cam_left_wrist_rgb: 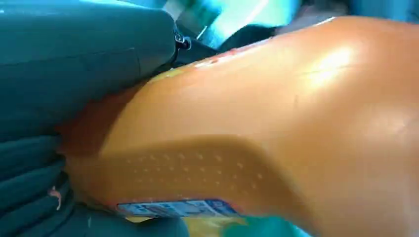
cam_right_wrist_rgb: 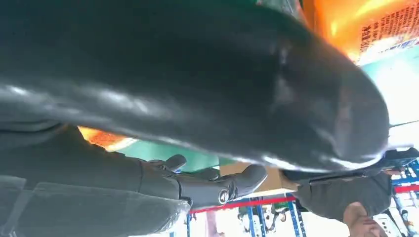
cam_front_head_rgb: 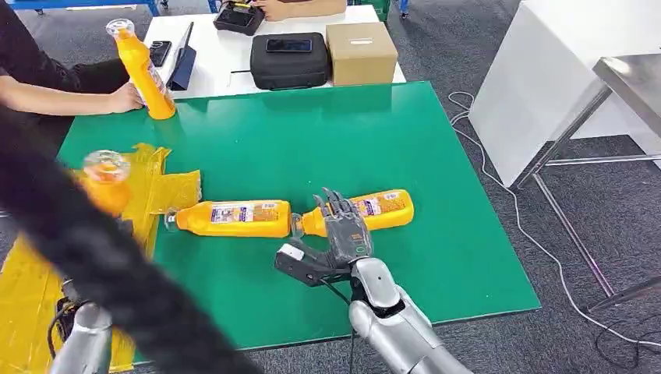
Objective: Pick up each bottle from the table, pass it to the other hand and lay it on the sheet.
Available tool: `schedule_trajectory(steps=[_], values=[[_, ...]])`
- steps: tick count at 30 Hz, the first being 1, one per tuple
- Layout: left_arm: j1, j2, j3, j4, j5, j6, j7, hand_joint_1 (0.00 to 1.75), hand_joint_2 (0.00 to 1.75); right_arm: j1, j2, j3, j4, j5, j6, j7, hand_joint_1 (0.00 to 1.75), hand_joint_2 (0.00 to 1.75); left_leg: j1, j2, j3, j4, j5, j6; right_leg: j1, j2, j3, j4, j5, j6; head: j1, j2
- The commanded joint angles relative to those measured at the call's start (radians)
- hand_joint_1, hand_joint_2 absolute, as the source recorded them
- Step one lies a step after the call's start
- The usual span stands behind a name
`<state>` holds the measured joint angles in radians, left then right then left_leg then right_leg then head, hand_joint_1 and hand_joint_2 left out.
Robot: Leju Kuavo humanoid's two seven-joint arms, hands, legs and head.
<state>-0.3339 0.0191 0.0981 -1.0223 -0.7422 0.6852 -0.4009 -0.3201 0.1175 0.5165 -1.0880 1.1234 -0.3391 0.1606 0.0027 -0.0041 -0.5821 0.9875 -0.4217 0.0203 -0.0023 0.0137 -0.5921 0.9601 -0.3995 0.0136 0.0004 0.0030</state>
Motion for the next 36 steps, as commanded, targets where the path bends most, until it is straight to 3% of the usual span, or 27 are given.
schedule_trajectory(steps=[1,8,19,20,21,32,36], values=[[-0.047,-0.018,0.266,0.259,-0.448,0.013,-0.026,1.75,1.75,-0.093,-0.032,0.027,0.137,-0.075,-0.034,-0.045,0.0,0.0,-0.001,0.001,0.003,-0.002,-0.001,0.0,-0.001,0.0,0.003,-0.001,-0.001,0.0,0.0,0.0],[-0.031,-0.02,0.301,0.244,-0.648,0.013,0.019,1.75,1.75,-0.14,-0.029,0.064,0.198,-0.105,-0.055,-0.056,0.0,0.0,0.0,-0.001,0.004,-0.002,-0.001,-0.001,0.0,-0.002,0.004,-0.001,-0.002,0.0,0.0,0.0],[-0.035,0.05,0.16,0.367,-0.792,0.013,0.184,1.71,1.75,-0.131,-0.043,0.092,0.183,-0.13,-0.053,-0.051,0.0,0.0,0.0,0.0,0.004,-0.002,-0.001,-0.001,0.0,-0.002,0.004,-0.001,-0.002,0.0,0.0,0.0],[-0.041,0.069,0.111,0.398,-0.822,0.013,0.208,0.1,1.75,-0.127,-0.047,0.094,0.179,-0.132,-0.055,-0.052,0.0,0.0,0.0,0.0,0.003,-0.001,-0.001,-0.001,0.0,-0.001,0.003,-0.001,-0.001,0.0,0.0,0.0],[-0.04,0.076,0.086,0.398,-0.825,0.013,0.213,0.0,0.0,-0.126,-0.047,0.095,0.176,-0.132,-0.056,-0.051,0.0,0.0,0.0,0.0,0.004,-0.002,-0.001,-0.001,0.0,-0.002,0.004,-0.001,-0.002,0.0,0.0,0.0],[0.003,0.077,0.102,0.333,-0.71,0.013,0.097,0.0,0.0,-0.137,-0.059,0.102,0.186,-0.13,-0.059,-0.048,0.0,0.0,0.0,0.0,0.004,-0.001,-0.001,-0.001,0.0,-0.002,0.004,-0.001,-0.001,0.0,0.0,0.0],[0.038,0.02,0.249,0.223,-0.65,0.013,-0.058,0.0,0.0,-0.139,-0.071,0.1,0.183,-0.128,-0.07,-0.046,0.0,0.0,0.0,0.0,0.005,-0.001,-0.002,-0.001,-0.001,-0.002,0.006,-0.001,-0.002,0.001,0.0,0.0]])
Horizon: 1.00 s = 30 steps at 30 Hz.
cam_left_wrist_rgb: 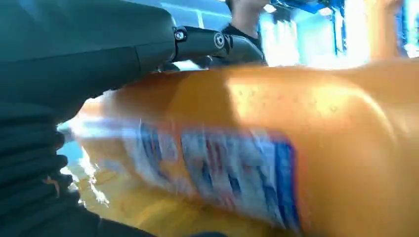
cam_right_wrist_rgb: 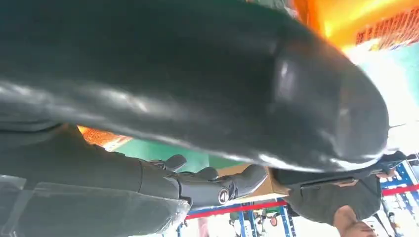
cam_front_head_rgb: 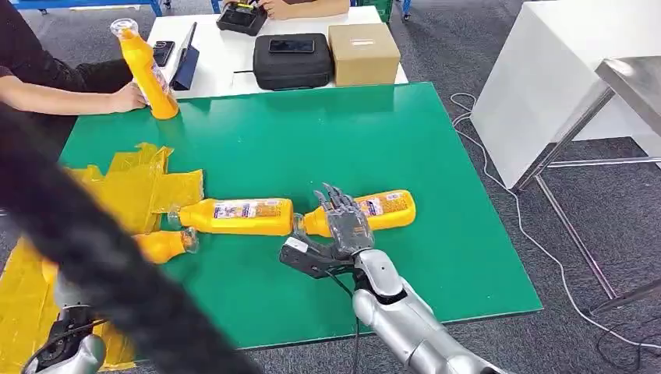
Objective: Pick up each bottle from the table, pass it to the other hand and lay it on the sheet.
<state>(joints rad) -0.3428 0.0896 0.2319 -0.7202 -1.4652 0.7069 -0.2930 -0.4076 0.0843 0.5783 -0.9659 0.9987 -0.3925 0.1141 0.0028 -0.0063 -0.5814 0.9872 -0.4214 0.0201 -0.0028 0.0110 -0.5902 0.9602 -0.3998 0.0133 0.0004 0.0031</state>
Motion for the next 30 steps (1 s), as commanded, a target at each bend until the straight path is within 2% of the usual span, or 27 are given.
schedule_trajectory(steps=[1,2,4,5,6,7,9,10,14,15,19,21,26,30], values=[[0.044,-0.065,0.153,-0.083,0.099,-0.009,-0.205,0.0,0.0,-0.052,-0.04,0.039,0.061,-0.004,-0.017,0.0,0.0,0.0,0.0,0.002,0.005,-0.001,-0.003,0.0,0.0,0.0,0.005,-0.002,-0.002,0.001,0.0,0.0],[0.044,-0.065,0.153,-0.083,0.099,-0.009,-0.205,0.0,0.0,-0.052,-0.04,0.039,0.061,-0.004,-0.017,0.0,0.0,0.0,0.0,0.001,0.002,-0.001,-0.001,0.0,0.0,0.001,0.002,-0.001,0.0,0.0,0.0,0.0],[0.016,-0.123,0.333,-0.07,0.193,-0.009,-0.385,0.0,0.0,-0.055,-0.05,0.037,0.06,-0.002,-0.024,-0.002,0.0,0.0,-0.001,0.001,0.005,-0.001,-0.002,-0.001,-0.001,0.0,0.004,-0.001,-0.002,0.0,0.0,0.0],[0.016,-0.123,0.333,-0.07,0.193,-0.009,-0.385,0.0,0.0,-0.055,-0.05,0.037,0.06,-0.002,-0.024,-0.002,0.0,0.0,-0.001,0.0,0.002,-0.001,-0.001,0.0,-0.001,-0.001,0.002,-0.001,-0.001,0.0,0.0,0.0],[0.009,-0.132,0.313,-0.066,0.31,-0.009,-0.405,0.0,0.0,-0.058,-0.059,0.036,0.06,0.003,-0.026,0.002,0.0,0.0,-0.001,0.0,0.002,-0.001,-0.001,0.0,0.0,-0.001,0.002,-0.001,-0.001,0.0,0.0,0.0],[0.026,-0.123,0.228,-0.095,0.472,-0.009,-0.405,0.0,0.0,-0.064,-0.065,0.034,0.061,0.008,-0.023,0.005,0.0,0.0,-0.001,-0.001,0.004,-0.001,-0.002,-0.001,0.0,-0.002,0.004,-0.001,-0.002,0.0,0.0,0.0],[0.029,-0.125,0.192,-0.111,0.553,-0.009,-0.405,0.0,0.0,-0.074,-0.068,0.031,0.064,0.011,-0.018,0.008,0.0,0.0,-0.001,-0.001,0.002,0.0,-0.001,-0.001,0.0,-0.003,0.002,-0.001,-0.001,0.0,0.0,0.0],[0.054,-0.119,0.111,-0.184,0.716,-0.009,-0.405,0.0,0.0,-0.087,-0.071,0.029,0.071,0.024,-0.016,0.017,0.0,0.0,-0.001,-0.001,0.001,0.0,-0.001,0.0,0.0,-0.002,0.0,-0.001,-0.001,0.0,0.0,0.0],[0.054,-0.119,0.111,-0.184,0.716,-0.009,-0.405,0.0,0.0,-0.087,-0.071,0.029,0.071,0.024,-0.016,0.017,0.0,0.0,-0.001,0.0,0.002,0.0,-0.001,-0.001,0.0,-0.002,0.001,-0.001,-0.001,0.0,0.0,0.0],[0.069,-0.121,0.079,-0.228,0.779,-0.009,-0.405,0.0,0.0,-0.096,-0.074,0.026,0.077,0.026,-0.01,0.018,0.0,1.75,-0.001,0.0,0.003,-0.001,-0.002,-0.001,0.0,-0.002,0.002,-0.001,-0.002,0.0,0.0,0.0],[0.164,-0.104,-0.136,-0.492,1.316,-0.016,-0.405,0.0,0.0,-0.14,-0.11,0.033,0.12,0.056,0.001,0.027,0.0,1.75,0.0,0.0,0.001,0.001,-0.002,0.0,0.001,-0.001,0.001,0.0,-0.002,0.001,0.0,0.0],[0.186,-0.123,-0.151,-0.581,1.49,-0.092,-0.405,0.0,0.0,-0.156,-0.139,0.042,0.15,0.082,0.031,0.043,0.0,1.75,0.0,0.001,0.0,0.001,-0.001,0.0,0.001,0.001,-0.001,0.0,0.0,0.001,0.0,0.0],[0.194,-0.143,-0.14,-0.625,1.565,-0.144,-0.405,0.0,0.0,-0.18,-0.163,0.065,0.178,0.109,0.071,0.053,0.0,1.75,0.0,-0.003,0.0,0.001,-0.001,0.0,0.0,-0.004,0.001,-0.001,-0.001,0.001,0.0,0.0],[0.194,-0.143,-0.14,-0.625,1.565,-0.144,-0.405,0.0,0.0,-0.18,-0.163,0.065,0.178,0.109,0.071,0.053,0.0,1.75,-0.001,0.0,0.0,0.0,-0.001,0.0,0.0,0.0,0.0,-0.001,0.0,0.001,0.0,0.0]])
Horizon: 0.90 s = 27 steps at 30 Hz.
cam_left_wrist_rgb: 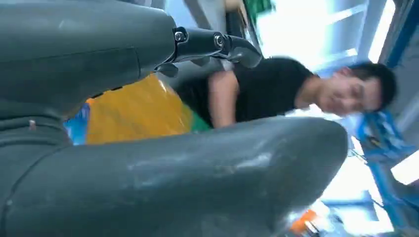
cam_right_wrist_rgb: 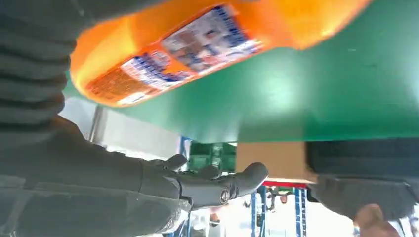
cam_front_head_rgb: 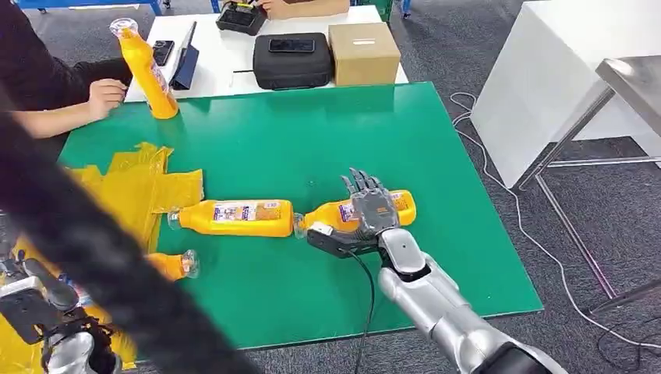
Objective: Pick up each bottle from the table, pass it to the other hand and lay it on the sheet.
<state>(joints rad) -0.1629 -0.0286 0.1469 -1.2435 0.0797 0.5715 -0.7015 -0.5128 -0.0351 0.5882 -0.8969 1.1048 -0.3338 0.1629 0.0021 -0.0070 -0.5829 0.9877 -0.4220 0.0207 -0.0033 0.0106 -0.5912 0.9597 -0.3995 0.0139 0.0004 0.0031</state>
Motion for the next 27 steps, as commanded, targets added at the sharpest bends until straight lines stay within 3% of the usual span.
schedule_trajectory(steps=[1,12,19,27], values=[[0.014,-0.025,-0.055,-0.102,0.02,-0.008,0.003,0.0,0.0,-0.075,-0.043,0.055,0.109,0.003,0.012,0.004,0.0,1.75,-0.001,0.001,0.004,-0.001,-0.002,-0.001,0.0,0.0,0.004,0.0,-0.002,0.0,0.0,0.0],[0.014,-0.025,-0.055,-0.102,0.02,-0.008,0.003,0.0,0.0,-0.075,-0.043,0.055,0.109,0.003,0.012,0.004,0.0,1.75,0.0,0.001,0.003,-0.001,-0.001,-0.001,0.001,-0.001,0.003,-0.001,-0.001,0.0,0.0,0.0],[0.01,-0.078,-0.018,-0.143,0.092,-0.109,0.003,0.0,0.0,-0.19,-0.052,0.15,0.206,0.097,0.139,0.061,0.0,1.75,-0.001,0.002,0.004,0.0,-0.001,-0.001,0.0,0.0,0.003,0.001,-0.002,0.001,0.0,0.0],[0.026,-0.071,-0.019,-0.174,0.106,-0.1,0.003,0.0,0.0,-0.194,-0.079,0.185,0.275,0.112,0.165,0.054,0.0,1.75,0.0,0.0,0.006,-0.001,-0.002,-0.001,0.001,-0.003,0.006,-0.001,-0.002,0.0,0.0,0.0]])
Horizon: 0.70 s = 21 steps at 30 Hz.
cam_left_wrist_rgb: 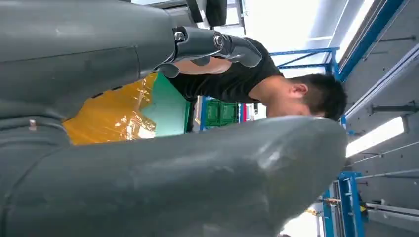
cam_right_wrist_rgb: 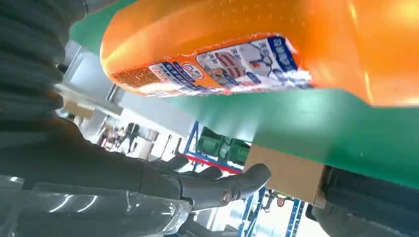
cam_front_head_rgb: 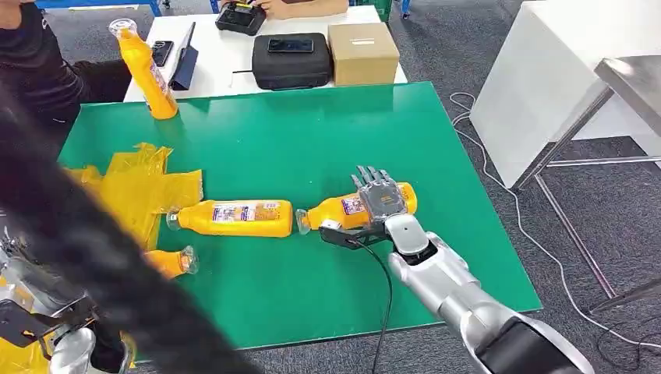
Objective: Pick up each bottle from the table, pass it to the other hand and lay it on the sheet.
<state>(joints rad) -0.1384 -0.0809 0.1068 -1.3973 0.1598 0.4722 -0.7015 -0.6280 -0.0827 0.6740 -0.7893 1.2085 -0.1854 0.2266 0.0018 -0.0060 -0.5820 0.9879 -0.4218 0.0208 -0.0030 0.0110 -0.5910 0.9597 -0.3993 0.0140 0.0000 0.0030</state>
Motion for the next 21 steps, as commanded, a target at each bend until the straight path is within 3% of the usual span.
schedule_trajectory(steps=[1,10,21], values=[[0.001,-0.021,0.024,-0.019,0.043,-0.014,0.003,0.0,0.0,-0.082,-0.031,0.101,0.191,0.011,0.024,0.0,0.0,1.75,0.0,-0.001,0.004,-0.001,-0.002,-0.001,0.0,-0.002,0.005,-0.001,-0.002,0.0,0.0,0.0],[0.011,-0.021,0.006,-0.028,0.038,-0.003,0.003,0.0,0.0,-0.082,-0.044,0.1,0.284,0.016,-0.027,-0.003,0.0,1.75,0.0,0.0,0.002,-0.001,-0.001,0.0,0.0,-0.001,0.002,-0.001,-0.001,0.0,0.0,0.0],[0.009,-0.022,0.009,-0.032,0.048,-0.006,0.003,0.0,0.0,-0.082,-0.04,0.102,0.307,0.014,-0.009,-0.009,0.0,1.75,0.0,-0.001,0.005,-0.001,-0.001,-0.001,0.0,-0.002,0.005,-0.001,-0.001,0.0,0.0,0.0]])
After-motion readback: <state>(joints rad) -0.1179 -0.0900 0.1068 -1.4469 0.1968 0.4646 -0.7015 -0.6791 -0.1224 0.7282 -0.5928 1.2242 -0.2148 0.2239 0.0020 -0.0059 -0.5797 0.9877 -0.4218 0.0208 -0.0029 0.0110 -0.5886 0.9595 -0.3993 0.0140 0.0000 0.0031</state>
